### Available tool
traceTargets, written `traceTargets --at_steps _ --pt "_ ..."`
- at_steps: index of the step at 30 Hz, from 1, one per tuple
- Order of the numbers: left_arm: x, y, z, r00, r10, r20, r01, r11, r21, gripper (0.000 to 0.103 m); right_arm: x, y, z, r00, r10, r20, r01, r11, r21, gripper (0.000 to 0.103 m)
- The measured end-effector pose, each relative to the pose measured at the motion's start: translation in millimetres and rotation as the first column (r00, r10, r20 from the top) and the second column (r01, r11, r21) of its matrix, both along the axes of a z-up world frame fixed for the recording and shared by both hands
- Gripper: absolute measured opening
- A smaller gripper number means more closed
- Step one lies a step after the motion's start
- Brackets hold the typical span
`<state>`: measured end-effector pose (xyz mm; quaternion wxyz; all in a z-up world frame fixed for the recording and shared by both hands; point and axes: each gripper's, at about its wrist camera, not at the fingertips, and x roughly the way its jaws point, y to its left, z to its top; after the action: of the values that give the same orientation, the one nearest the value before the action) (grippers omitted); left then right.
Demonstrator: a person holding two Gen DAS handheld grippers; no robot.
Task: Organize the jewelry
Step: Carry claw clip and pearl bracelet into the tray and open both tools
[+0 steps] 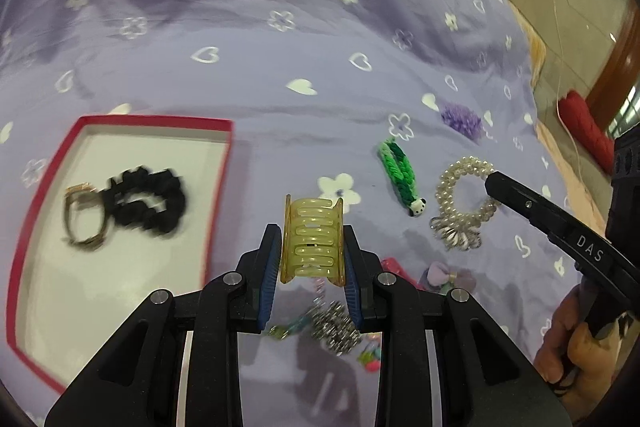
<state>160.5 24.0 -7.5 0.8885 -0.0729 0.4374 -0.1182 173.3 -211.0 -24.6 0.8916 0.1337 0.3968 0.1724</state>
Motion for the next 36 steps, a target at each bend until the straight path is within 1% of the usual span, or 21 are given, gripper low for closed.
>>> traceTargets --at_steps 4,9,19,23,28,33,36 --pt "-15.1 25.4 5.3 0.999 0.048 0.009 -0.047 0.999 -0.024 0.027 -4.6 23.5 10.2 0.998 0.053 0.013 -0.054 0.998 0.017 0.011" --pt "-29.6 57.6 7.7 0.994 0.108 0.016 -0.108 0.994 -0.027 0.027 -8.9 57.2 17.8 0.992 0.125 0.021 -0.126 0.991 0.039 0.011" --pt "-50.9 124.4 -1.4 0.972 0.235 -0.005 -0.235 0.972 -0.019 0.027 -14.1 128.6 16.9 0.965 0.263 0.01 -0.263 0.961 0.087 0.011" --pt "-55.9 147.7 -6.7 0.961 0.276 -0.013 -0.276 0.961 -0.009 0.027 -15.3 155.1 13.8 0.952 0.306 0.003 -0.305 0.947 0.104 0.011" --pt "-55.9 166.2 -14.8 0.951 0.308 -0.031 -0.308 0.951 0.012 0.027 -14.2 185.8 7.2 0.935 0.353 -0.014 -0.348 0.927 0.137 0.011" --pt "-44.6 180.2 -29.8 0.944 0.326 -0.056 -0.325 0.945 0.032 0.027 -7.1 215.1 -9.6 0.919 0.391 -0.05 -0.381 0.913 0.144 0.011" --pt "-33.7 184.1 -39.8 0.942 0.328 -0.075 -0.325 0.945 0.046 0.027 2.2 226.0 -23.1 0.913 0.4 -0.083 -0.387 0.912 0.137 0.011"
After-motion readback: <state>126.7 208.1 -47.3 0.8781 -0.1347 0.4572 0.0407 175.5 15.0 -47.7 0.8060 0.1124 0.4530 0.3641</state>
